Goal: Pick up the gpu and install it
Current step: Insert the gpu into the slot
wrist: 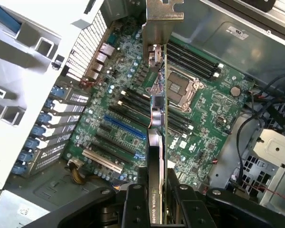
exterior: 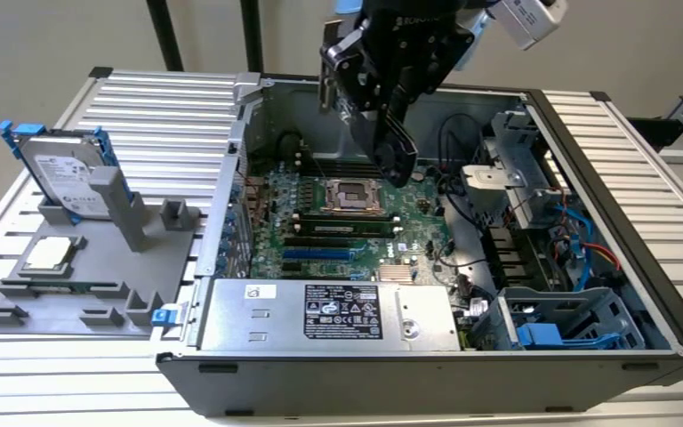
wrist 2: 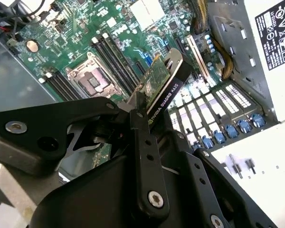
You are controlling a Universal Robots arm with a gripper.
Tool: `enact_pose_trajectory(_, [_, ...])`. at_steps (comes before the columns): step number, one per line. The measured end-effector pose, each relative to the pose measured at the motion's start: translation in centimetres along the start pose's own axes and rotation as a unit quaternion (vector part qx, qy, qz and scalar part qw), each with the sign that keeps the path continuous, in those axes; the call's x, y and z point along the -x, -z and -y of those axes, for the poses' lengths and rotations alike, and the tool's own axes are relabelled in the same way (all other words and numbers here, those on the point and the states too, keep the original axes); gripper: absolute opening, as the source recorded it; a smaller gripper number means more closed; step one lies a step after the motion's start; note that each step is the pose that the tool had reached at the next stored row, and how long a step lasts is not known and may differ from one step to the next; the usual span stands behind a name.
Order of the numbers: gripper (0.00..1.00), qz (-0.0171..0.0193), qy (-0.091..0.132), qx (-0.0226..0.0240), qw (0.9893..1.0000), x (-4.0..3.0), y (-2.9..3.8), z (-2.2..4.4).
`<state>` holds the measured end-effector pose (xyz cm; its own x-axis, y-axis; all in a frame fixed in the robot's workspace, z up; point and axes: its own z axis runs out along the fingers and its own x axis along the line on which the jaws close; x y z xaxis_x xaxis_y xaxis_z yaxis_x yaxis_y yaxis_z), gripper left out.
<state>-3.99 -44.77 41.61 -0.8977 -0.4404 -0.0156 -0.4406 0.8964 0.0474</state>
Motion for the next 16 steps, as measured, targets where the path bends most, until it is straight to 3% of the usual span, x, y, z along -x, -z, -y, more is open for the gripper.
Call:
enact_pose_trajectory(8, [0.0,-0.0019,0.042,0.0007,0.9991,0.0,0.0,0.0])
enact_pose_trajectory(16, [0.0,-0.0038,0.081,0.0013,0.9967,0.04,0.0,0.02])
